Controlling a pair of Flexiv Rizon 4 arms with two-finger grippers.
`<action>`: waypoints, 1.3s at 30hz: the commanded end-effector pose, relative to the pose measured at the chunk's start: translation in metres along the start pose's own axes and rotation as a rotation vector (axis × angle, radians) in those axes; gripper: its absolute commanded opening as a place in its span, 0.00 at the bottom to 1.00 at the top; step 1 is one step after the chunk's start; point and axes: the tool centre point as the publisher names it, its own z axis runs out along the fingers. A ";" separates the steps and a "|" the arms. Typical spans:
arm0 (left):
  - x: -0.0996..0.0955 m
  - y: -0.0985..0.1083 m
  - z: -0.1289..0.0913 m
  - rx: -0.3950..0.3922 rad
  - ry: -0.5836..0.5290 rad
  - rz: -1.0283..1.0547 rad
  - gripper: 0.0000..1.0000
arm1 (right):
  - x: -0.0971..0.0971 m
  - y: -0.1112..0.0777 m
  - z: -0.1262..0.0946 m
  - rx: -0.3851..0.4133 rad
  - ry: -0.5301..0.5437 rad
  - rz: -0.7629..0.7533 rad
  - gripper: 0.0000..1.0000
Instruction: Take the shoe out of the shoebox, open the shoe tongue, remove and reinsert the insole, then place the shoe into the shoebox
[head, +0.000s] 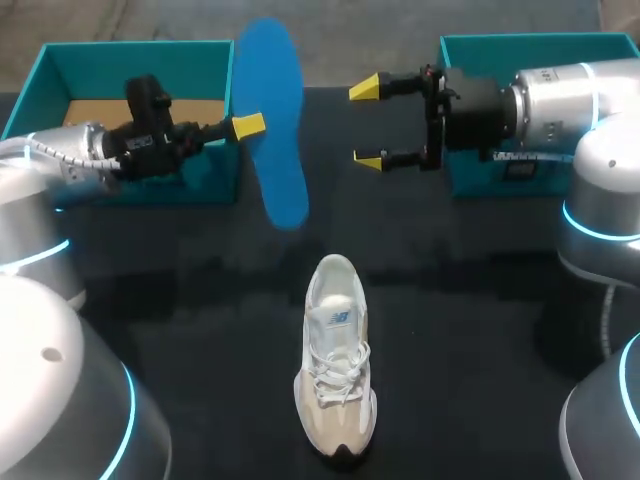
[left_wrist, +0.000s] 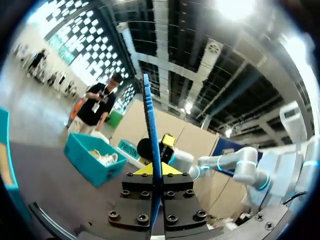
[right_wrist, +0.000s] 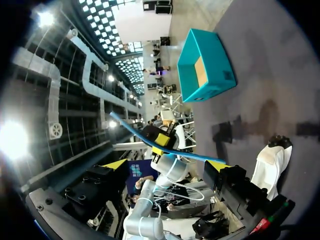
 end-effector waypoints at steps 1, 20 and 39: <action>-0.001 -0.004 -0.005 0.069 0.059 0.642 0.00 | 0.000 0.000 0.002 -0.001 -0.003 0.001 1.00; -0.009 -0.003 -0.009 -0.042 0.032 0.779 0.00 | 0.000 0.000 0.002 -0.001 -0.003 0.001 1.00; -0.007 -0.005 -0.022 -0.048 0.239 1.672 0.00 | 0.000 0.000 0.002 -0.001 -0.003 0.001 1.00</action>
